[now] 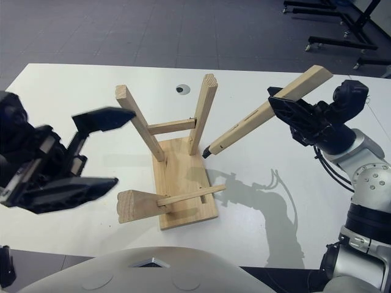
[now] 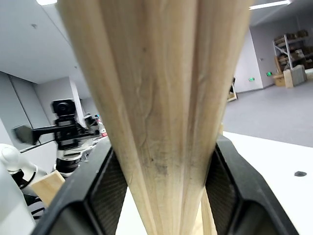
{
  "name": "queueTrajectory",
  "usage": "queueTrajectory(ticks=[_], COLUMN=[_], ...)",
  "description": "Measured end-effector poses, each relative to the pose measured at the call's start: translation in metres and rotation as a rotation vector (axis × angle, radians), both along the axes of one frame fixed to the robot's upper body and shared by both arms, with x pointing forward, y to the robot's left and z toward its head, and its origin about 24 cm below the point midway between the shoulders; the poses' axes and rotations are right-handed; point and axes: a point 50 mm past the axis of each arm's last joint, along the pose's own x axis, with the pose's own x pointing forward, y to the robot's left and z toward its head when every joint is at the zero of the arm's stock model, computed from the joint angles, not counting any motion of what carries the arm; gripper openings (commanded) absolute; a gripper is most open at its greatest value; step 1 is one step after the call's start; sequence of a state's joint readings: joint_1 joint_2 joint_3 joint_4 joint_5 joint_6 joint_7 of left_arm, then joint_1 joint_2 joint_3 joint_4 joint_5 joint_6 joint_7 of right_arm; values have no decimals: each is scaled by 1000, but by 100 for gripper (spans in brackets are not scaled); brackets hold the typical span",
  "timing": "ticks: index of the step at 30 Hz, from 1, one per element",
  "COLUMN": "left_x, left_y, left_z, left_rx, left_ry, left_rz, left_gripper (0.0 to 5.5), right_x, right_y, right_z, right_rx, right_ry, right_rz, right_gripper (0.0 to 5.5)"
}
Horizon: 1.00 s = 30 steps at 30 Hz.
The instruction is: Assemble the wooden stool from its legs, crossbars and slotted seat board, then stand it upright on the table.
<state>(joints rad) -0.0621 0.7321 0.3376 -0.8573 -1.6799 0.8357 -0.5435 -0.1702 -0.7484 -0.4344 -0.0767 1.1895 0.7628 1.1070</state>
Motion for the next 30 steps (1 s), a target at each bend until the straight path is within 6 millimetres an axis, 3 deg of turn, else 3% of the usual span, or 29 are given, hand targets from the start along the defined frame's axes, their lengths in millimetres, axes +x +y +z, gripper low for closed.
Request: queueTrajectory(ticks=[5,11,30], left_x=[-19,-18,1], left_y=[-13,-15,17], left_z=[-13,-30,-58], left_rx=[52,180,565], left_ry=[59,83,-31], left_rz=[-40,3,125], left_gripper=[540,540,540], right_x=[6,6,6], right_y=[1,4,10], right_z=[8,8,6], right_rx=[-16,-15,-4], right_ry=[-3,1,10], right_rz=[26,34,36], right_gripper=[209,209,209])
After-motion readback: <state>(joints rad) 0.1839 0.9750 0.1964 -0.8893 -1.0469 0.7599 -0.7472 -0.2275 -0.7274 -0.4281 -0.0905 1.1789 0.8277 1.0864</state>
